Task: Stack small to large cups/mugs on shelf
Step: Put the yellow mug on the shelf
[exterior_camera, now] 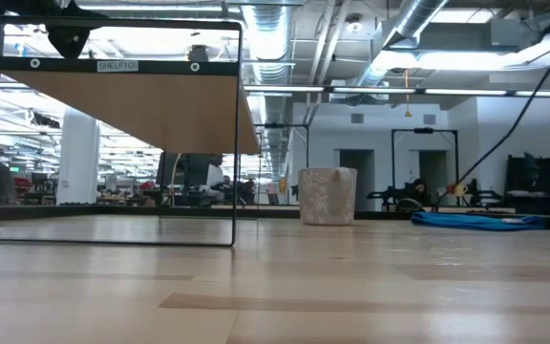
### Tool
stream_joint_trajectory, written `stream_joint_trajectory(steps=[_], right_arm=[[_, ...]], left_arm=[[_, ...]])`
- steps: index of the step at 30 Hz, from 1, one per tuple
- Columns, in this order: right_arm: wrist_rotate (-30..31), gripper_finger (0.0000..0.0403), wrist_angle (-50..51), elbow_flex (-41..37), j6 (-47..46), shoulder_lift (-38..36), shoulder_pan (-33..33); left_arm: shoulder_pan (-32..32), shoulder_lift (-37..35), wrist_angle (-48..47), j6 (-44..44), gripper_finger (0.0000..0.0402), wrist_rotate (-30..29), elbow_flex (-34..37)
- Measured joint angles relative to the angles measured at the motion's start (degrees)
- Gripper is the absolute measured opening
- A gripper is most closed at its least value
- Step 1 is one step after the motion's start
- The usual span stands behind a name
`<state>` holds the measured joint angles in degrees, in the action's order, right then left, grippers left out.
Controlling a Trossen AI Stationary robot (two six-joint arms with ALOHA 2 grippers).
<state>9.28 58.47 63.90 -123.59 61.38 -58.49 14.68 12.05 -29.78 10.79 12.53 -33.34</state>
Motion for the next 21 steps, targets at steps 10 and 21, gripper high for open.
stream_joint_trajectory(steps=[10, 21], right_arm=[[4.1, 0.0260, 1.8, 0.0, -10.6, 8.1, -8.0], [9.0, 0.0260, 2.9, 0.0, -16.0, 14.9, -9.4]], left_arm=[[0.0, 0.0, 0.0, 1.1, 0.0194, -1.3, 0.0], [0.0, 0.0, 0.1, 1.8, 0.0194, -1.3, 0.0]])
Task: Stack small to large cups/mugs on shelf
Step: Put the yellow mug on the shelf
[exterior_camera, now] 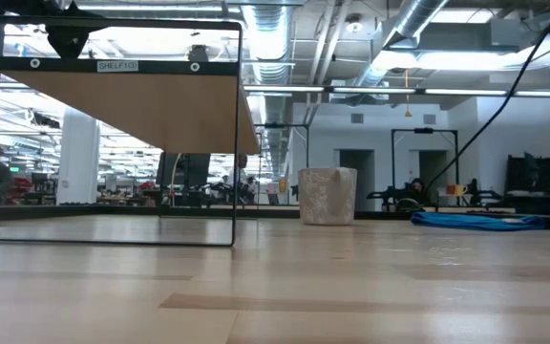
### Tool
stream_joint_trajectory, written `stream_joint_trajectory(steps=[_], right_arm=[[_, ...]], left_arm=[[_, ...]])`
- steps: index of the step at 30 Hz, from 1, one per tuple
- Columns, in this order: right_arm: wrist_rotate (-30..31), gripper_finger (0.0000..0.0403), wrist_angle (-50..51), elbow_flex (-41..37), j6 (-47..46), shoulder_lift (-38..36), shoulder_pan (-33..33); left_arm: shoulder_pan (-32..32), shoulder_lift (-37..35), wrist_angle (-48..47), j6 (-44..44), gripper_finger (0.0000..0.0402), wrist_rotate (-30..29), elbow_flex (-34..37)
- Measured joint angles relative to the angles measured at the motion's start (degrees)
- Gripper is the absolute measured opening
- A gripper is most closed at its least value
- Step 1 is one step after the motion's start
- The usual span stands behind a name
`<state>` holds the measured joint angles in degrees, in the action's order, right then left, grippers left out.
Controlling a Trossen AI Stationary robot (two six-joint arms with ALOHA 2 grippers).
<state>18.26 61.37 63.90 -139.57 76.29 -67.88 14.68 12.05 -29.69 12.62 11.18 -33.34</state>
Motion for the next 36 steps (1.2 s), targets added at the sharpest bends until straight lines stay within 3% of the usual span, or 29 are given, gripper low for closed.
stream_joint_trajectory(steps=[13, 21, 36], right_arm=[[0.2, 0.0260, -9.6, 0.0, 2.0, 3.6, 0.5], [0.0, 0.0260, -16.8, 0.0, 11.9, 3.5, 0.5], [-4.0, 0.0260, -22.1, 0.0, 0.1, 3.7, 3.6]], left_arm=[[0.0, 0.0, 0.0, -3.2, 0.0194, 0.0, 0.0], [0.0, 0.0, 0.0, -3.8, 0.0194, 0.0, 0.0], [0.0, 0.0, 0.0, -3.1, 0.0194, 0.0, 0.0]])
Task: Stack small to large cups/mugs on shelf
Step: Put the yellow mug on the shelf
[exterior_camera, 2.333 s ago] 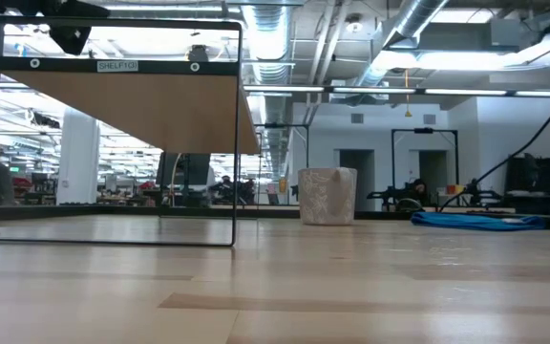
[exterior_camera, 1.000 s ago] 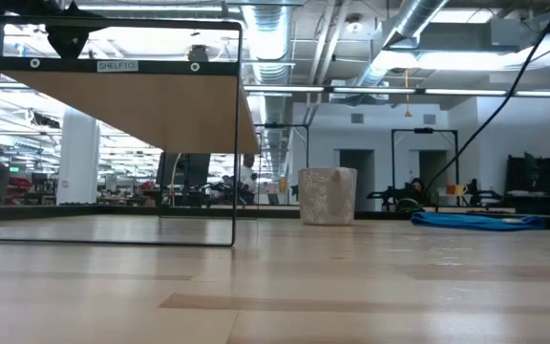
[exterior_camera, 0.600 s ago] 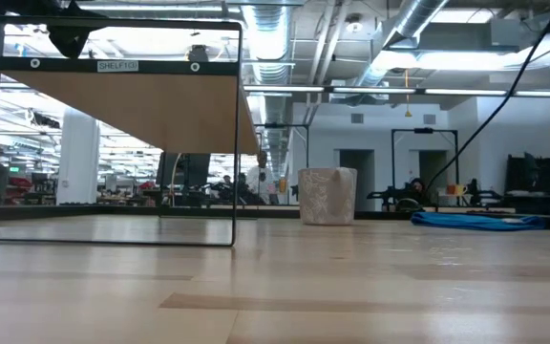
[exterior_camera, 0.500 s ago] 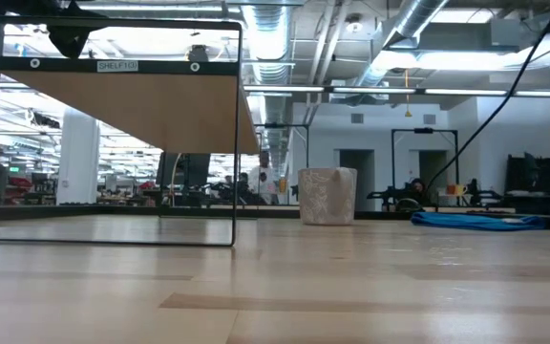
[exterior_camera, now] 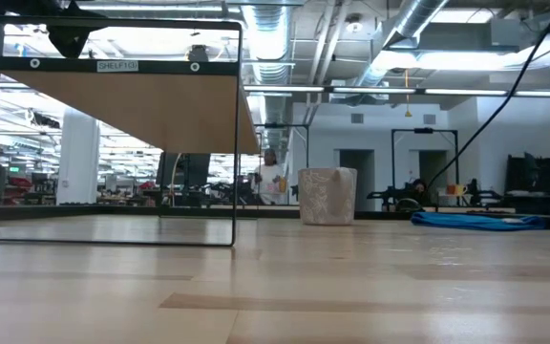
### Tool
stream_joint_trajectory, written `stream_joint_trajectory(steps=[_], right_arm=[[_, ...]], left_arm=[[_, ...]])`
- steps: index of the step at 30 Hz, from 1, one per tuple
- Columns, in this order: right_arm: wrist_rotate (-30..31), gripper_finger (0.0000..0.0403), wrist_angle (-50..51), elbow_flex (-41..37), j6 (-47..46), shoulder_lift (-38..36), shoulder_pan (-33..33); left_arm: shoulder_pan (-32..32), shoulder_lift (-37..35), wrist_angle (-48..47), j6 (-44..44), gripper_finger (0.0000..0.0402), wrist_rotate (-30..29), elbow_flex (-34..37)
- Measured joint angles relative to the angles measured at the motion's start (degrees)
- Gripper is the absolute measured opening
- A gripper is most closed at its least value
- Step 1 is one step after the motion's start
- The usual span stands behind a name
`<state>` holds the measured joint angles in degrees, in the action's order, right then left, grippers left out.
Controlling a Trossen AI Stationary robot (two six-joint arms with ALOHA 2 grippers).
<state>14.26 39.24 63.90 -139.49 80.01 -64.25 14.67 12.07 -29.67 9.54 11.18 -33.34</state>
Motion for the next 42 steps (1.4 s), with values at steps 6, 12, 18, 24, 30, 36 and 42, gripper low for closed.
stream_joint_trajectory(steps=[6, 12, 18, 24, 30, 36, 42], right_arm=[[-4.8, 0.0260, 4.2, 0.0, 1.5, 2.3, 1.3], [-5.3, 0.0260, 2.2, 0.0, 0.2, 5.0, 1.5], [-5.5, 0.0260, 8.1, 0.0, -9.3, 6.3, 0.3], [-5.9, 0.0260, 13.0, 0.0, -10.6, 6.6, 0.3], [-5.2, 0.0260, 17.3, 0.0, -10.5, 6.6, 0.6], [-5.3, 0.0260, 17.2, 0.0, -12.1, 6.6, 0.1], [-5.4, 0.0260, 17.1, 0.0, -11.8, 8.6, 0.2]], left_arm=[[0.0, 0.0, 0.0, -0.2, 0.0194, 0.0, 0.0], [0.0, 0.0, 0.0, -1.1, 0.0194, 0.0, 0.0], [0.0, 0.0, 0.0, -1.1, 0.0194, 0.0, 0.0], [0.0, 0.0, -0.5, -1.1, 0.0194, 0.0, 0.0], [0.0, 0.0, -1.0, -0.9, 0.0194, 0.0, 0.0], [0.0, 0.0, -1.0, -0.9, 0.0194, 0.0, 0.0], [0.0, 0.0, -0.9, -0.9, 0.0194, 0.0, 0.0]])
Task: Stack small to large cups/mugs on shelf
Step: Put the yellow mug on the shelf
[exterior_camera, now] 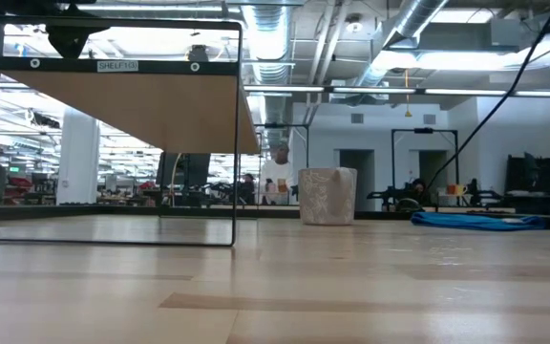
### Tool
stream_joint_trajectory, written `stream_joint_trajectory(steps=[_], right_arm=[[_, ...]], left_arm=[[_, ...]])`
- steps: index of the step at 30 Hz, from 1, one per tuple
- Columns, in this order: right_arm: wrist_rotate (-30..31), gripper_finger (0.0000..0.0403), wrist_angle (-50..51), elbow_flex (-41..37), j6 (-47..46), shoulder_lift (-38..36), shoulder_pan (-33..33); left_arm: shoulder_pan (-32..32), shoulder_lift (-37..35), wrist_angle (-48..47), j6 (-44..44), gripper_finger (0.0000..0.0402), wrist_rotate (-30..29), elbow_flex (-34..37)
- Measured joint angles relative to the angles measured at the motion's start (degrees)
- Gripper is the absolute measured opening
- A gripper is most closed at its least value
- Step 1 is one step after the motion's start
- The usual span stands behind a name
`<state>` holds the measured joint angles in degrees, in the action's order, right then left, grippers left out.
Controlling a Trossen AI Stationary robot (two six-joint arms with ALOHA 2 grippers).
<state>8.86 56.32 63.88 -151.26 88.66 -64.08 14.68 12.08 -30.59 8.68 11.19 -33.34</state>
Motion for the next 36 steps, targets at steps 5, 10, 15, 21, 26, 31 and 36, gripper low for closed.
stream_joint_trajectory(steps=[5, 10, 15, 21, 26, 31, 36], right_arm=[[-1.8, 0.0260, -0.1, 0.0, -0.1, 2.4, 0.0], [-2.4, 0.0260, 1.5, 0.0, -0.3, 4.4, 0.2], [-2.9, 0.0260, 2.4, 0.0, 0.0, 6.2, 1.0], [-2.9, 0.0260, 1.4, 0.0, 2.3, 6.3, 2.4], [-2.9, 0.0260, 1.1, 0.0, 4.7, 6.3, 4.1], [-2.8, 0.0260, 1.3, 0.0, 6.1, 6.3, 6.3], [-2.9, 0.0260, 2.1, 0.0, 8.6, 6.3, 8.3]], left_arm=[[0.0, 0.0, 0.0, 0.0, 0.0194, 0.0, 0.0], [0.0, 0.0, 0.1, 0.0, 0.0194, -0.8, 0.0], [0.0, 0.0, 0.1, 0.0, 0.0194, -2.3, 0.0], [0.0, 0.0, 0.1, 0.0, 0.0194, -2.5, 0.0], [0.0, 0.0, 0.1, 0.0, 0.0194, -2.6, 0.0], [0.0, 0.0, 0.1, 1.8, 0.0194, -2.6, 0.0], [0.0, 0.0, 0.1, 2.5, 0.0194, -2.6, 0.0]])
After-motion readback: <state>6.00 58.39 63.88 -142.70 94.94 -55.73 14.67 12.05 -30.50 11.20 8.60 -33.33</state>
